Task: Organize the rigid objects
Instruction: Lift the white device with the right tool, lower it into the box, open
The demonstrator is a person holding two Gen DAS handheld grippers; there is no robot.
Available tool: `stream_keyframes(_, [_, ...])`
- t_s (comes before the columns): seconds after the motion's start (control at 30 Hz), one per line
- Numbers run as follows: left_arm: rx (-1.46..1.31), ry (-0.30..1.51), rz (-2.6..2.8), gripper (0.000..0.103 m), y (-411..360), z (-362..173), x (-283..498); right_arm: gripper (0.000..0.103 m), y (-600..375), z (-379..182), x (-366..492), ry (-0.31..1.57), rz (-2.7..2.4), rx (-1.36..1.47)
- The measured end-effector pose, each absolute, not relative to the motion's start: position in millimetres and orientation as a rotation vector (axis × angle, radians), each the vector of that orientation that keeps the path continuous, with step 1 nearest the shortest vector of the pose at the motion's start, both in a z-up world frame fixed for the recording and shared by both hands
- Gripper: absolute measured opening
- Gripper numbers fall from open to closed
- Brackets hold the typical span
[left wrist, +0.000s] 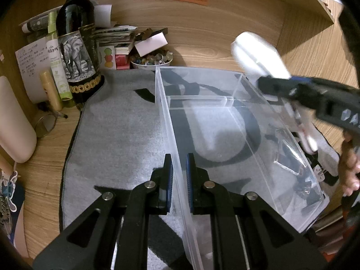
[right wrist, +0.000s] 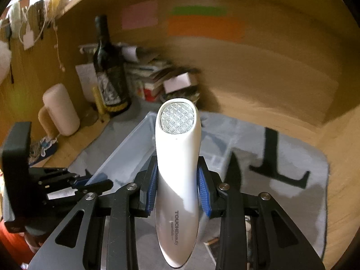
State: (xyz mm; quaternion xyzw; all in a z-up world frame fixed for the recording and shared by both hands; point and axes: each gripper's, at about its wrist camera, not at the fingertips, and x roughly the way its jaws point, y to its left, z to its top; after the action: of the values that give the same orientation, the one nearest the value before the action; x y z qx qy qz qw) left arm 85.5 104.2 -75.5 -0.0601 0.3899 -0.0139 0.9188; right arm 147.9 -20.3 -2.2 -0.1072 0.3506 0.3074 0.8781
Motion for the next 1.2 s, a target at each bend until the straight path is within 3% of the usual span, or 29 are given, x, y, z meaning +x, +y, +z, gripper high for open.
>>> stream_keyframes(0.73, [-0.119, 0.788, -0.036, 0.011, 103.3, -75.8, 85.2, 0.031, 10.9, -50.0, 156.6, 0.937, 0.658, -0.387])
stream_keyframes(1.2, [-0.118, 0.787, -0.036, 0.012, 102.6, -75.9, 85.6, 0.035, -0.9, -33.7, 154.0, 0.879, 0.648, -0.335])
